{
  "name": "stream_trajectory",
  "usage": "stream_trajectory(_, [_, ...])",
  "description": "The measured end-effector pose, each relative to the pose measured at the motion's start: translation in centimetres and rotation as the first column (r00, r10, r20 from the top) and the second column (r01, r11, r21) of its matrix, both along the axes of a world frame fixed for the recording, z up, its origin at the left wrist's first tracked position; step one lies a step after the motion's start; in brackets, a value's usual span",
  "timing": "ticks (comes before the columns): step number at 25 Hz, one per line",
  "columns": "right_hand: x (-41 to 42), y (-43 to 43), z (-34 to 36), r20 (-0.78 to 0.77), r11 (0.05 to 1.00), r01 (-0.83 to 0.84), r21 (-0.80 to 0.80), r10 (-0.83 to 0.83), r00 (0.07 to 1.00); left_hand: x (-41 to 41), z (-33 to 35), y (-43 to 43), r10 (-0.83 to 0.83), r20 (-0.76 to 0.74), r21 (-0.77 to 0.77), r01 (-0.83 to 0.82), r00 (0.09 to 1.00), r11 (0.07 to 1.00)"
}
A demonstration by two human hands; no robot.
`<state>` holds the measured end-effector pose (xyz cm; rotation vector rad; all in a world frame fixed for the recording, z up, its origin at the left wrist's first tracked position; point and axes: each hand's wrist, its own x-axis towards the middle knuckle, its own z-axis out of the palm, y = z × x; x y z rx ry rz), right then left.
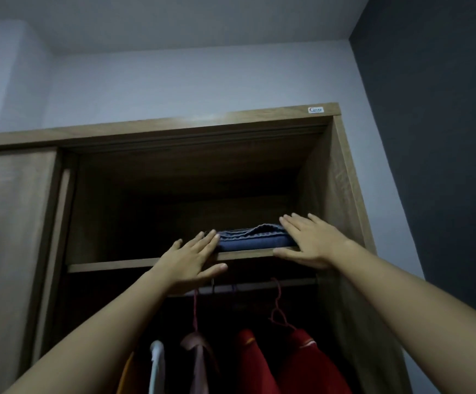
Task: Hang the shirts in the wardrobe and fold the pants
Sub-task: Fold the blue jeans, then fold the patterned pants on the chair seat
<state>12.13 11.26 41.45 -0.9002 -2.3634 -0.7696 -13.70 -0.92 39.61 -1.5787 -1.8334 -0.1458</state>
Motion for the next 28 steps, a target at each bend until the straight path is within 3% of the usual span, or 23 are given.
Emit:
stream_trajectory(4, [-3.0,-4.6,-4.0,-0.086,0.988,-0.137,-0.077,0.130,0.988,-0.4,-3.8,-5.6,-0.035,0.040,-0.029,0.036,0.999,0.999])
stream_trajectory(8, [-7.0,-10.6,-13.9,-0.092,0.944,-0.300,-0.137,0.290,0.953,-2.3,-14.0,-12.0,-0.057,0.146,0.000,0.058,0.988,0.998])
stream_trajectory(14, [-13.9,-20.8,-31.3,-0.030,0.758,-0.495,-0.424,0.534,0.845,-4.7,-32.0,-25.3,0.162,0.464,-0.192,-0.079,0.871,0.978])
stream_trajectory(18, [-18.1,-29.1,-42.6,0.043,0.617,-0.502,-0.606,0.656,0.754,-6.1,-43.9,-35.3,0.367,0.533,-0.330,-0.212,0.762,0.920])
stream_trajectory(20, [-19.7,-32.9,-47.4,0.075,0.531,-0.471,-0.705,0.716,0.694,-6.6,-49.3,-40.1,0.505,0.611,-0.443,-0.265,0.610,0.856])
stream_trajectory(23, [-21.3,-38.4,-55.0,0.149,0.445,-0.403,-0.800,0.798,0.584,-4.7,-55.2,-47.1,0.619,0.614,-0.524,-0.333,0.489,0.784])
stream_trajectory(25, [-22.3,-41.9,-59.9,0.203,0.417,-0.330,-0.847,0.827,0.524,-3.2,-59.2,-51.3,0.689,0.634,-0.608,-0.325,0.351,0.725])
stream_trajectory(26, [-22.7,-43.4,-62.1,0.256,0.410,-0.205,-0.889,0.815,0.519,-2.6,-61.0,-52.8,0.720,0.633,-0.636,-0.338,0.285,0.693])
stream_trajectory(28, [-22.7,-45.7,-66.6,0.310,0.434,-0.174,-0.884,0.823,0.476,-1.8,-64.6,-54.9,0.775,0.608,-0.696,-0.354,0.173,0.625])
